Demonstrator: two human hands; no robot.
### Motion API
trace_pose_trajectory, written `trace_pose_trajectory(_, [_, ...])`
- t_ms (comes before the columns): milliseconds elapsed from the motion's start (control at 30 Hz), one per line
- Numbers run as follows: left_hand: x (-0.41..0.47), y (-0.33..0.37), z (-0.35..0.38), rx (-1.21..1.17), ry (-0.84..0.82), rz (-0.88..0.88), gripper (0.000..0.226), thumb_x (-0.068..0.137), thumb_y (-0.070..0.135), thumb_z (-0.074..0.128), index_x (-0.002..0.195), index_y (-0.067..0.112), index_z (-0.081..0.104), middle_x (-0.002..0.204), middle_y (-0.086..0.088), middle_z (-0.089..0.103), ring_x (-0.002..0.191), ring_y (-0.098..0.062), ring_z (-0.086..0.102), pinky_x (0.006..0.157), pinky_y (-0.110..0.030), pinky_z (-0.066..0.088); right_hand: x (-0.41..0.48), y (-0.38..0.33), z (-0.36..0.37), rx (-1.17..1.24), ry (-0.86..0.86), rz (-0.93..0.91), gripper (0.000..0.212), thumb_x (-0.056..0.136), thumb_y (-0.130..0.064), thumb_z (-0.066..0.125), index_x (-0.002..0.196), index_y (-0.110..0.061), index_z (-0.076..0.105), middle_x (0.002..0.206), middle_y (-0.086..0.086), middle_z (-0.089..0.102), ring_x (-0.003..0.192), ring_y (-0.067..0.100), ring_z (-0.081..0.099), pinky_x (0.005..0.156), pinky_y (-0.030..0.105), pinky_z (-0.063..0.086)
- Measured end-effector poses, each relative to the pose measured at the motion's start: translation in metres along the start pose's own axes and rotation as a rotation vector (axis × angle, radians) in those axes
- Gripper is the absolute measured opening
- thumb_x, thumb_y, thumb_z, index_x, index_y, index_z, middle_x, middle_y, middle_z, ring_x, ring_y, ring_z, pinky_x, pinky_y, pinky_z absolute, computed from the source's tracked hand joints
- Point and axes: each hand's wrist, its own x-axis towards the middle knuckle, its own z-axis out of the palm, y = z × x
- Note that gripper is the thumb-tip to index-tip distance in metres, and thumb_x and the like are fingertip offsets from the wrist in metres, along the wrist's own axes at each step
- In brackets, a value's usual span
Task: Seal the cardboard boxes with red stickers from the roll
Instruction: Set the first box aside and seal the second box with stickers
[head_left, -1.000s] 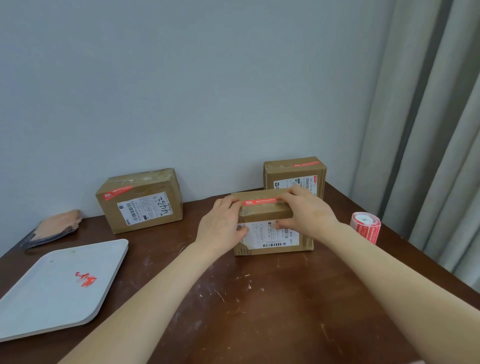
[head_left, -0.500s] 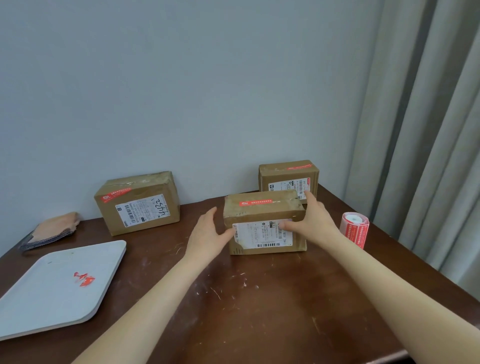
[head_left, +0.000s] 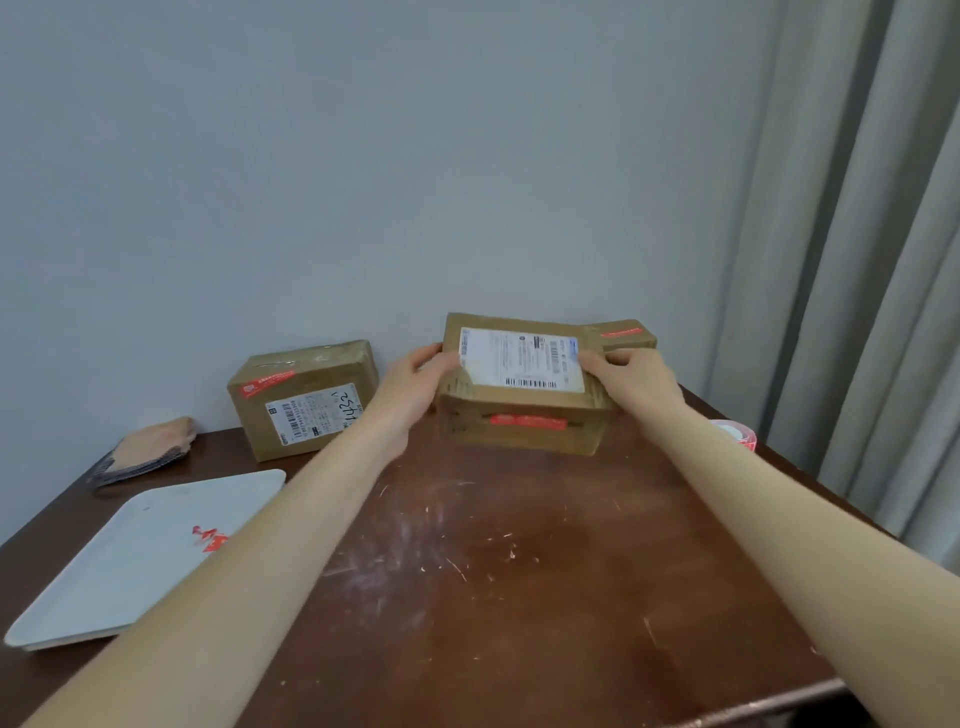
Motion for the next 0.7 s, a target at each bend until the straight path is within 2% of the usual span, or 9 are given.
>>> trace_pose_trajectory(67, [0.002,0.014,-0.007,-0.004,0.003,-0.027,0.017,0.092,0.037,0.054,0.105,0.032,0.063,0.105,0.012,0.065,0.104,-0.01,0.057,0.085,-0.033,0.048,0.014,-0.005,0.003,0.101,-0.013,0.035,0.055,0.058,-0.071,0.063,0.075,-0.018,0.067,0.082,-0.003,0.072,0.082,0.023,0.068,0.077,0.042,0.057])
trace_pose_trajectory(133, [0.005,0.022,-0.015,0.009,0.019,-0.074,0.028,0.091,0.043,0.055,0.113,0.027,0.063,0.112,0.01,0.064,0.109,-0.012,0.056,0.088,-0.035,0.048,0.021,-0.013,0.007,0.132,-0.042,0.067,0.059,0.053,-0.07,0.066,0.076,-0.016,0.063,0.077,0.0,0.069,0.072,0.023,0.066,0.07,0.037,0.055])
trace_pose_trajectory(200, [0.008,0.027,-0.021,0.036,0.04,-0.101,0.035,0.09,0.045,0.055,0.119,0.026,0.062,0.118,0.006,0.063,0.111,-0.015,0.056,0.096,-0.04,0.047,0.021,-0.025,0.008,0.115,-0.051,0.077,0.047,0.064,-0.06,0.069,0.071,-0.015,0.063,0.072,0.002,0.067,0.067,0.022,0.064,0.068,0.035,0.053])
trace_pose_trajectory(267, [0.009,0.031,-0.025,0.036,0.056,-0.117,0.036,0.091,0.044,0.055,0.119,0.024,0.062,0.116,0.004,0.064,0.109,-0.017,0.057,0.093,-0.038,0.048,0.024,-0.033,0.01,0.1,-0.043,0.092,0.039,0.074,-0.051,0.069,0.069,-0.014,0.06,0.072,0.002,0.064,0.069,0.021,0.064,0.071,0.034,0.054])
trace_pose_trajectory(367, [0.013,0.033,-0.029,0.029,0.068,-0.125,0.03,0.092,0.041,0.054,0.114,0.023,0.062,0.105,0.005,0.064,0.107,-0.016,0.057,0.09,-0.036,0.047,0.03,-0.039,0.014,0.114,-0.073,0.103,0.033,0.08,-0.043,0.07,0.073,-0.013,0.057,0.077,0.004,0.065,0.07,0.02,0.065,0.065,0.03,0.054])
trace_pose_trajectory(433, [0.016,0.032,-0.032,0.007,0.079,-0.128,0.027,0.092,0.04,0.054,0.112,0.023,0.063,0.103,0.005,0.064,0.108,-0.017,0.057,0.094,-0.038,0.047,0.032,-0.042,0.017,0.119,-0.085,0.09,0.033,0.08,-0.044,0.069,0.076,-0.012,0.06,0.081,0.005,0.067,0.074,0.02,0.066,0.065,0.03,0.055])
trace_pose_trajectory(533, [0.025,0.025,-0.036,-0.032,0.1,-0.102,0.021,0.093,0.035,0.054,0.109,0.024,0.062,0.102,0.006,0.064,0.108,-0.017,0.057,0.098,-0.041,0.047,0.036,-0.045,0.024,0.081,-0.084,0.03,0.041,0.081,-0.051,0.066,0.083,-0.01,0.068,0.084,0.006,0.07,0.076,0.022,0.066,0.072,0.035,0.055])
trace_pose_trajectory(633, [0.036,0.007,-0.038,-0.057,0.154,-0.081,0.027,0.089,0.037,0.058,0.11,0.021,0.061,0.109,0.002,0.065,0.106,-0.018,0.059,0.096,-0.04,0.048,0.04,-0.037,0.038,0.085,-0.091,-0.047,0.021,0.082,-0.041,0.069,0.078,-0.021,0.067,0.079,-0.002,0.069,0.079,0.02,0.065,0.082,0.041,0.056])
trace_pose_trajectory(700, [0.043,-0.008,-0.036,-0.06,0.188,-0.1,0.037,0.086,0.041,0.061,0.116,0.019,0.059,0.117,-0.002,0.063,0.109,-0.02,0.058,0.095,-0.039,0.048,0.044,-0.026,0.052,0.086,-0.08,-0.059,0.013,0.08,-0.03,0.073,0.085,-0.022,0.065,0.087,-0.004,0.069,0.086,0.019,0.065,0.086,0.045,0.055])
